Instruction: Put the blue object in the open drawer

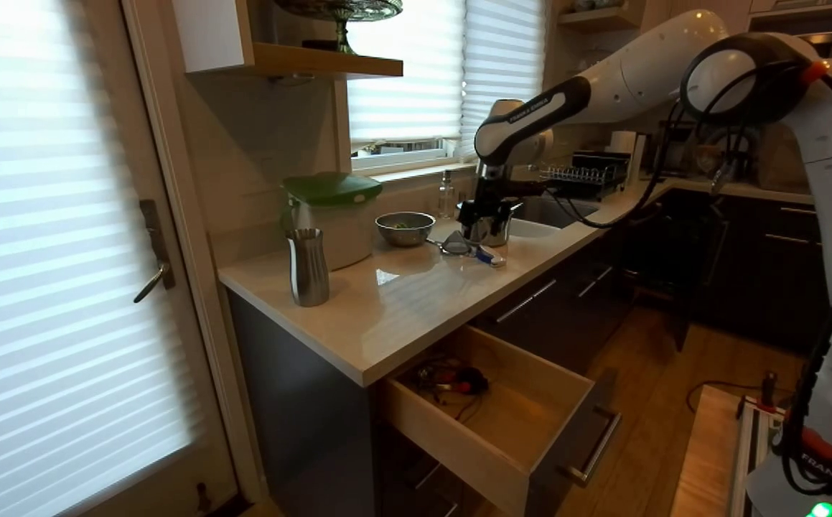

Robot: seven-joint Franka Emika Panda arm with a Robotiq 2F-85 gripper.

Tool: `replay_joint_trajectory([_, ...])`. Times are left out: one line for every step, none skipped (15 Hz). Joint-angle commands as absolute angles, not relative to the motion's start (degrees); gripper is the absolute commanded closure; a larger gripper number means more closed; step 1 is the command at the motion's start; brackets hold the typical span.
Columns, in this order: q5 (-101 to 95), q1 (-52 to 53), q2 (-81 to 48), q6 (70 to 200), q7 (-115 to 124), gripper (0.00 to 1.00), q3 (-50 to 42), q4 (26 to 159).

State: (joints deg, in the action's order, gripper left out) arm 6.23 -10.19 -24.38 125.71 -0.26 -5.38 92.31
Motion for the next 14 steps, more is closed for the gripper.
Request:
replay_joint_trajectory([11.5,-13.6,-25.4,130.8,-6.1,0.00,-4.2,94.2])
replay_joint_trajectory([12.5,-14.2,-26.0,131.3,-7.5,0.00,-4.0,94.2])
replay_joint_trajectory([13.2,-14.9,-26.8,130.4,-9.0,0.00,-4.0,93.2])
replay_joint_trajectory([14.3,-15.5,-27.5,130.3,-10.5,0.00,-3.7,92.9])
replay_joint_trajectory([15.1,-16.1,-28.7,129.6,-11.8,0.00,-3.3,91.8])
replay_joint_trajectory([15.8,-16.6,-29.3,129.3,-12.9,0.00,-3.0,91.4])
replay_joint_trajectory([16.1,-16.8,-30.4,128.8,-13.5,0.03,-2.8,90.3])
replay_joint_trajectory([16.4,-17.0,-30.8,128.7,-14.1,0.07,-2.6,90.1])
replay_joint_trajectory([16.9,-17.4,-31.6,128.5,-15.0,0.12,-2.1,89.3])
replay_joint_trajectory([17.1,-17.5,-32.1,128.4,-15.4,0.15,-1.8,88.8])
replay_joint_trajectory([17.1,-17.6,-32.5,128.4,-15.6,0.22,-1.6,88.3])
replay_joint_trajectory([17.1,-17.7,-33.0,128.3,-15.7,0.17,-1.5,87.8])
replay_joint_trajectory([17.0,-17.8,-33.3,128.2,-15.9,0.19,-1.3,87.2])
replay_joint_trajectory([16.9,-17.7,-33.6,128.2,-15.8,0.17,-1.3,86.8])
